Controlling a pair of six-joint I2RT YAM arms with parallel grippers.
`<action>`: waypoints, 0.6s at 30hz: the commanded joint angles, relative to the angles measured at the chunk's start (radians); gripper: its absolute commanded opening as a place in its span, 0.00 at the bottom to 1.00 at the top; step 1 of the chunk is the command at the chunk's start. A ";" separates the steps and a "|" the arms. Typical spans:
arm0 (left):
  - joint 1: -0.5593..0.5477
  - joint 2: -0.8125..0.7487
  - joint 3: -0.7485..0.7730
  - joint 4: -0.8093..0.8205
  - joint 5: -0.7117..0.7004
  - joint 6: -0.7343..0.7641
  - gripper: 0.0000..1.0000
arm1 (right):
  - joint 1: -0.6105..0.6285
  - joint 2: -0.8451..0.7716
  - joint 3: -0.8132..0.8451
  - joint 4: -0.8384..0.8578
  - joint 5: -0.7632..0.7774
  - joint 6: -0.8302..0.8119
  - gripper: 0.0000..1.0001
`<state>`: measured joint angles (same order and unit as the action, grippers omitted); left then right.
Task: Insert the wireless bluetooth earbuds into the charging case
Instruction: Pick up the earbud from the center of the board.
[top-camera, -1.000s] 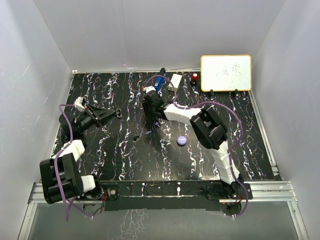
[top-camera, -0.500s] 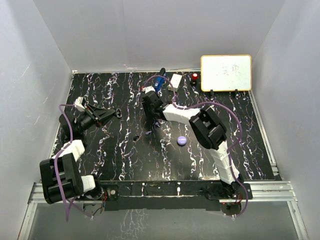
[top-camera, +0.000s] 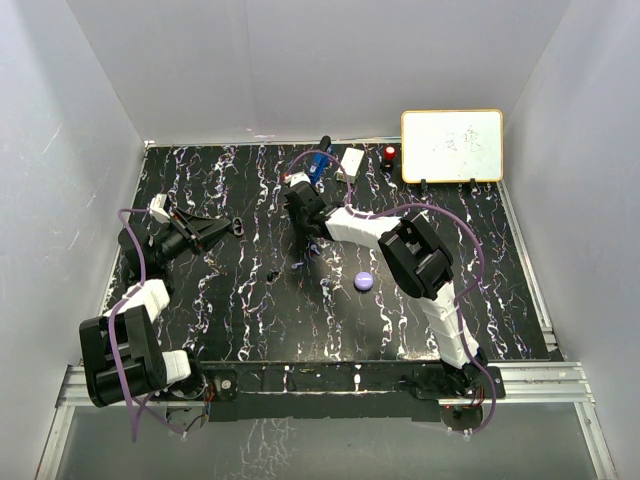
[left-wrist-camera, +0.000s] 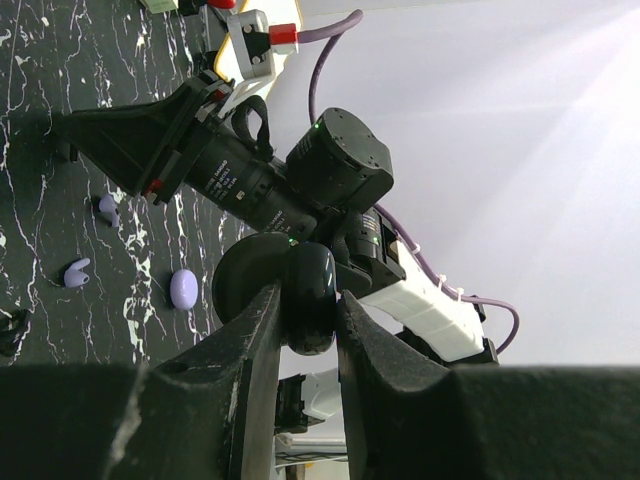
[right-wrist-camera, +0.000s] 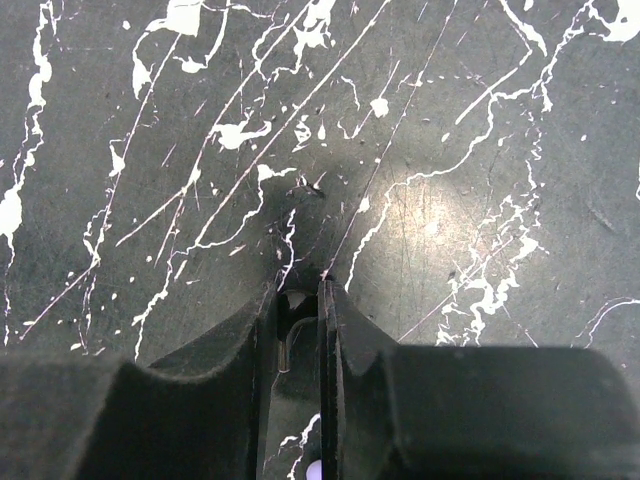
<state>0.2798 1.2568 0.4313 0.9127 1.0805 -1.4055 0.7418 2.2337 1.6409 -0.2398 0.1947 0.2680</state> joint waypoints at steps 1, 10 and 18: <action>0.007 0.007 0.026 0.020 0.014 -0.003 0.00 | 0.005 -0.016 0.047 -0.046 -0.013 -0.003 0.10; -0.004 0.001 0.038 0.013 0.024 -0.007 0.00 | 0.003 -0.187 -0.015 0.043 -0.068 -0.014 0.09; -0.054 0.049 0.024 0.161 0.042 -0.103 0.00 | -0.005 -0.480 -0.273 0.310 -0.183 -0.029 0.06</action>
<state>0.2428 1.2827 0.4320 0.9611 1.0874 -1.4395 0.7414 1.9026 1.4467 -0.1440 0.0784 0.2596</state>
